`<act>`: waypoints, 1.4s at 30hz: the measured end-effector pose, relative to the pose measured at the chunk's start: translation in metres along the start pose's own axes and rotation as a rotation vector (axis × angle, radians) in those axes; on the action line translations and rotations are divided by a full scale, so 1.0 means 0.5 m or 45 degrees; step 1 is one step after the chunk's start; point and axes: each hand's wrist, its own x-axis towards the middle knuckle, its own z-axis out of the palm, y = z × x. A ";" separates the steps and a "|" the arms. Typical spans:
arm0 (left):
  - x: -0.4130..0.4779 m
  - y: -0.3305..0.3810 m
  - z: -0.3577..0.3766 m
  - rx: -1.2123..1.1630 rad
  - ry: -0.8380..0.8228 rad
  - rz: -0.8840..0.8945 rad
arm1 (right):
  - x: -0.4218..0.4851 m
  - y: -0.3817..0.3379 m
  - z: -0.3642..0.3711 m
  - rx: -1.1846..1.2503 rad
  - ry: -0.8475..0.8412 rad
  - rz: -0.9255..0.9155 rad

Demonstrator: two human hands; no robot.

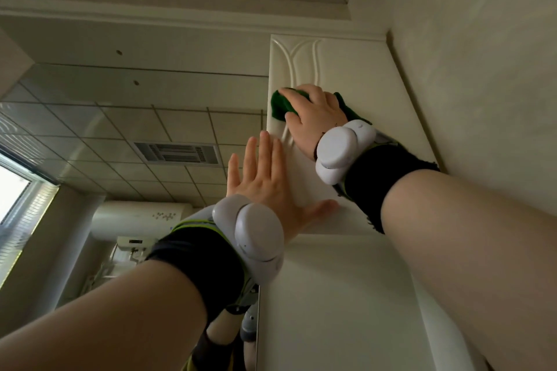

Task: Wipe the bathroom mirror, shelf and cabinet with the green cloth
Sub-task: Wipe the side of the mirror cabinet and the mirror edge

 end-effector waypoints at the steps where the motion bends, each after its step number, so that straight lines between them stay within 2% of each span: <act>1: 0.000 0.000 0.000 -0.002 0.015 -0.004 | -0.004 -0.001 0.000 -0.005 -0.005 -0.016; 17: -0.017 0.009 -0.002 -0.079 0.159 -0.082 | -0.077 -0.008 -0.024 0.015 -0.191 -0.202; 26: -0.018 0.009 -0.002 -0.102 0.113 -0.092 | -0.068 0.018 -0.019 -0.022 -0.158 -0.298; 37: -0.013 0.006 -0.001 -0.057 0.074 -0.101 | -0.014 0.040 -0.010 -0.079 -0.080 -0.208; 42: -0.009 0.004 -0.002 -0.049 0.003 -0.114 | 0.023 0.104 -0.040 -0.189 -0.100 0.036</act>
